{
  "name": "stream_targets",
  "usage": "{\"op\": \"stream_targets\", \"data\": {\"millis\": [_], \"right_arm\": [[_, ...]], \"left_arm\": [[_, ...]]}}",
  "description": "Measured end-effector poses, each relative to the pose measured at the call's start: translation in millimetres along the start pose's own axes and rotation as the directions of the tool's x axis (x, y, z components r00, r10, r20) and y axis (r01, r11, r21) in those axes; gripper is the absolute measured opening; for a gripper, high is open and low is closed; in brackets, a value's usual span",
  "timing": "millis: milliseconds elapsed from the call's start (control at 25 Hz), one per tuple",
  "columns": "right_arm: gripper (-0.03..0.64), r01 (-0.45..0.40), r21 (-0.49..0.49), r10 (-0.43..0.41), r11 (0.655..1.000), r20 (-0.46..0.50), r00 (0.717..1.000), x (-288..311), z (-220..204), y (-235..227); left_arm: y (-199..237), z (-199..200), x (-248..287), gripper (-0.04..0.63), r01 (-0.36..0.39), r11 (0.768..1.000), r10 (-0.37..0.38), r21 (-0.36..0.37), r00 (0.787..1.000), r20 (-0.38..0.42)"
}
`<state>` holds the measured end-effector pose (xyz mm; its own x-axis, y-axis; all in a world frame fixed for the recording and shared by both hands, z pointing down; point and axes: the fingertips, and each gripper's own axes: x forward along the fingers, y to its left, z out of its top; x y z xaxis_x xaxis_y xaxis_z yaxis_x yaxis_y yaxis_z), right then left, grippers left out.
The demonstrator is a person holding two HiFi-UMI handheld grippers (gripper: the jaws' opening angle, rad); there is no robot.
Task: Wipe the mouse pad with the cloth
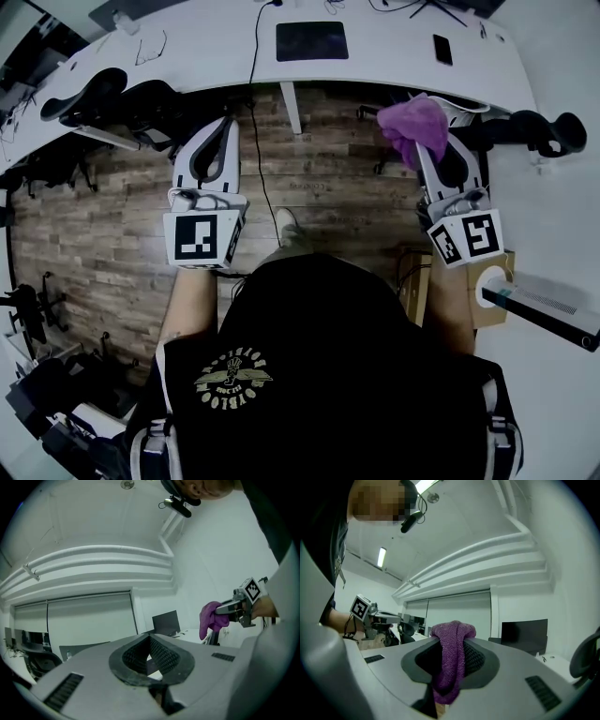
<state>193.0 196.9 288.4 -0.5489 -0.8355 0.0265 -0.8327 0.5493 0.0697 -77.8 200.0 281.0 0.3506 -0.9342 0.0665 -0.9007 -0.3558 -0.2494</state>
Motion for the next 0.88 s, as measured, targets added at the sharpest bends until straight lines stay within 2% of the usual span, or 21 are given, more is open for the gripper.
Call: {"op": "stream_targets", "data": {"millis": [320,480,600,720,880], "right_arm": [[0.086,0.017,0.024,-0.016,1.0,-0.038,0.999,57,-15,-12],[0.086,0.008,0.028,-0.006,1.0,-0.053,0.999,81,-22,-11],[0.086,0.002,0.025,-0.001,1.0,-0.067,0.998,93,-22,-9],[0.086,-0.004,0.019,0.006,1.0,-0.073,0.997,105,-19,-6],[0.086,-0.018,-0.005,0.017,1.0,-0.066,0.998,119,-7,2]], "left_arm": [[38,-18,48,0.002,0.025,1.0,-0.025,-0.013,1.0,-0.007],[50,-32,61,0.002,0.035,0.999,-0.036,-0.026,0.998,-0.049],[60,-35,67,0.002,0.035,0.999,-0.036,-0.042,0.999,-0.026],[71,-40,70,0.002,0.037,0.998,-0.04,-0.05,0.998,-0.043],[95,-41,76,0.002,0.013,0.997,-0.014,-0.075,1.0,-0.01]]}}
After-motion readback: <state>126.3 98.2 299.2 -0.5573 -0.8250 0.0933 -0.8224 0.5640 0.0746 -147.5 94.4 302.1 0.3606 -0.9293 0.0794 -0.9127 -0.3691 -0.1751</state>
